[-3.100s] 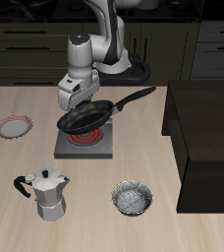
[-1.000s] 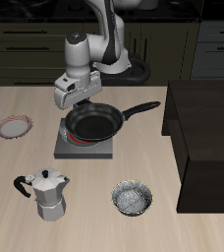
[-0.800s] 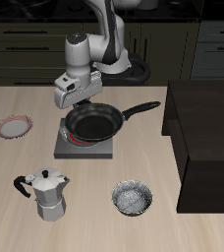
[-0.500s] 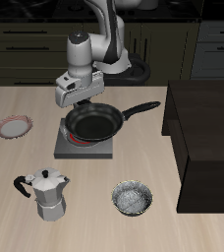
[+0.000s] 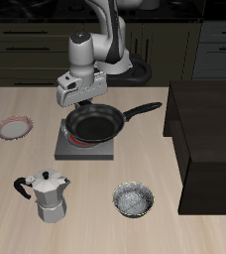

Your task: Turn off the stove

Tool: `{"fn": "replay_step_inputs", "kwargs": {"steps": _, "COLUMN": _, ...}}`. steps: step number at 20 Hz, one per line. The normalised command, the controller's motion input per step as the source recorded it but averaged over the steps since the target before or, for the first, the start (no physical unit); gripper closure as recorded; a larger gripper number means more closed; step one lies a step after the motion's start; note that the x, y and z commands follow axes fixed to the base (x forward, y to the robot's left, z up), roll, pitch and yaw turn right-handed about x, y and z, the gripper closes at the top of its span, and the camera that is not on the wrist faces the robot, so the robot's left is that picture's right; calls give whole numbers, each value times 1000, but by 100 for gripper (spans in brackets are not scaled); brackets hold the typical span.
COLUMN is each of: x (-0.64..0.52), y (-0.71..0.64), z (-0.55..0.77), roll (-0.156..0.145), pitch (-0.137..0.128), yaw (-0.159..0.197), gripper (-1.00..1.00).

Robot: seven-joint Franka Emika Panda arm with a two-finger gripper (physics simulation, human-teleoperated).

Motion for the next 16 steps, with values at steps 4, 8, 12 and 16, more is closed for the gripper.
{"fn": "replay_step_inputs", "kwargs": {"steps": 4, "x": -56, "y": 120, "z": 17, "roll": 8, "pitch": 6, "yaw": -47, "gripper": 100}}
{"fn": "replay_step_inputs", "kwargs": {"steps": 8, "x": -20, "y": 130, "z": 26, "roll": 29, "pitch": 9, "yaw": -54, "gripper": 100}}
{"fn": "replay_step_inputs", "kwargs": {"steps": 12, "x": 1, "y": 127, "z": 21, "roll": 12, "pitch": -1, "yaw": -50, "gripper": 100}}
{"fn": "replay_step_inputs", "kwargs": {"steps": 16, "x": 5, "y": 63, "z": -32, "roll": 10, "pitch": 4, "yaw": -15, "gripper": 100}}
